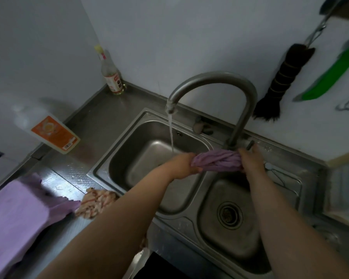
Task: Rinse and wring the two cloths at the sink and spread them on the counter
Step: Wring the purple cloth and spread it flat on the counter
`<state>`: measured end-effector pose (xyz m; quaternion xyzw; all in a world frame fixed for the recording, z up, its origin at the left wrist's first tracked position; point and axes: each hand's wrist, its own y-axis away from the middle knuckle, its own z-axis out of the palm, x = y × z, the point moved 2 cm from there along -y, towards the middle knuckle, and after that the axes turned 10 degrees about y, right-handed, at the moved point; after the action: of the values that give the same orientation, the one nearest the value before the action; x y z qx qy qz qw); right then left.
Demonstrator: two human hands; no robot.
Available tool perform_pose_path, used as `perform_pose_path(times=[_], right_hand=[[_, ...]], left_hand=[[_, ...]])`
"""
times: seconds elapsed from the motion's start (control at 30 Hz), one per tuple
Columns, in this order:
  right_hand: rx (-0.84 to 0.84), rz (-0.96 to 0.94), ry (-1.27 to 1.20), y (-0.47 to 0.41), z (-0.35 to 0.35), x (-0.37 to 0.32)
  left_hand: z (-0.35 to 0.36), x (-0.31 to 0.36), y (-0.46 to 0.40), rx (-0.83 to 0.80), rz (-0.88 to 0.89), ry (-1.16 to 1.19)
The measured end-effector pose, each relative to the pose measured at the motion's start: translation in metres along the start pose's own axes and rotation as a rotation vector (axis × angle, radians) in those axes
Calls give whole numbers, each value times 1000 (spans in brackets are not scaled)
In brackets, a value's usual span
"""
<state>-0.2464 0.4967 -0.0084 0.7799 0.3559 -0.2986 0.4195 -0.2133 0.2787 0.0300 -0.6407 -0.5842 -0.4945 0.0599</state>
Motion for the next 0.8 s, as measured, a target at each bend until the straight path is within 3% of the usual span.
perform_pose_path(times=[0.1, 0.2, 0.3, 0.43, 0.53, 0.6, 0.67, 0.73, 0.8], right_hand=[[-63, -33, 172, 7, 2, -9], [-185, -160, 516, 19, 12, -32], [-120, -214, 629, 23, 16, -47], [-117, -94, 458, 29, 30, -60], [-212, -5, 113, 48, 53, -76], [-273, -134, 13, 68, 68, -91], [-338, -340, 90, 102, 78, -103], [-487, -565, 211, 136, 88, -104], [-666, -726, 366, 162, 96, -89]], left_hand=[[-2, -16, 1, -27, -101, -155], [-11, -37, 6, -20, -207, -297], [-26, -54, 17, -41, -236, -299], [-41, -65, 42, -307, -259, 70], [-34, -74, 61, -391, -316, 628], [-22, -74, 69, -267, -335, 1080], [-14, -73, 68, -166, -290, 1468], [-14, -69, 66, -149, -212, 1716], [-23, -67, 66, -128, -118, 1806]])
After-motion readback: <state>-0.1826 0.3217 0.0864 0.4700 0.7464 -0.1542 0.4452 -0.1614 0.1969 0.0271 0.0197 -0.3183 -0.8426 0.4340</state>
